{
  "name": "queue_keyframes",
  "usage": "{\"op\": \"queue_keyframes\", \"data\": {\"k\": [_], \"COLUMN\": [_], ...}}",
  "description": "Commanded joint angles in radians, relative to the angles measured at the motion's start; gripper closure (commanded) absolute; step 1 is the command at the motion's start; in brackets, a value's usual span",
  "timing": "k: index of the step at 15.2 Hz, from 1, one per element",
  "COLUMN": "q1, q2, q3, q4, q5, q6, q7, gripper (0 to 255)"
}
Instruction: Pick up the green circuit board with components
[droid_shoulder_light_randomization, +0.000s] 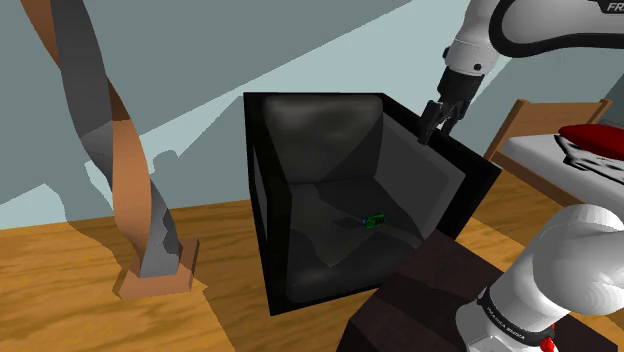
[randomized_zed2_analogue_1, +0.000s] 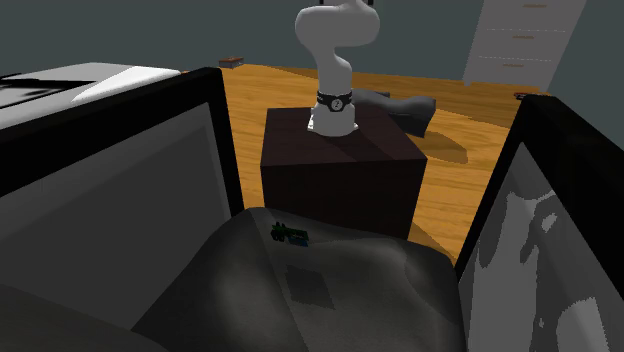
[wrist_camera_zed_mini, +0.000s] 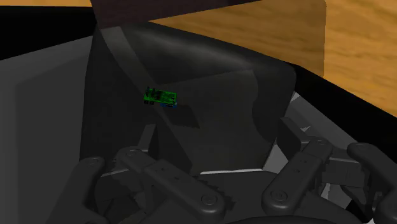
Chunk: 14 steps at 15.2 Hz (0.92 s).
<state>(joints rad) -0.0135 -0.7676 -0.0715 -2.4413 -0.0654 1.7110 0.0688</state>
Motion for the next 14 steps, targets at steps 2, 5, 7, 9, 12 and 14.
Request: {"op": "queue_keyframes", "data": {"k": [2, 5, 7, 9, 12, 14], "q1": [-0.002, -0.006, -0.008, -0.009, -0.006, -0.001], "q2": [0.009, 0.048, 0.084, 0.127, 0.208, 0.272], "q3": [-0.013, -0.053, -0.081, -0.109, -0.152, -0.182], "q4": [-0.024, -0.09, -0.126, -0.157, -0.191, -0.205], "q5": [-0.003, -0.012, -0.017, -0.02, -0.017, -0.01], "q6": [0.035, 0.143, 0.218, 0.294, 0.411, 0.49], "q7": [-0.013, -0.054, -0.082, -0.111, -0.16, -0.195], "gripper": [0, 0, 0, 0, 0, 0]}}
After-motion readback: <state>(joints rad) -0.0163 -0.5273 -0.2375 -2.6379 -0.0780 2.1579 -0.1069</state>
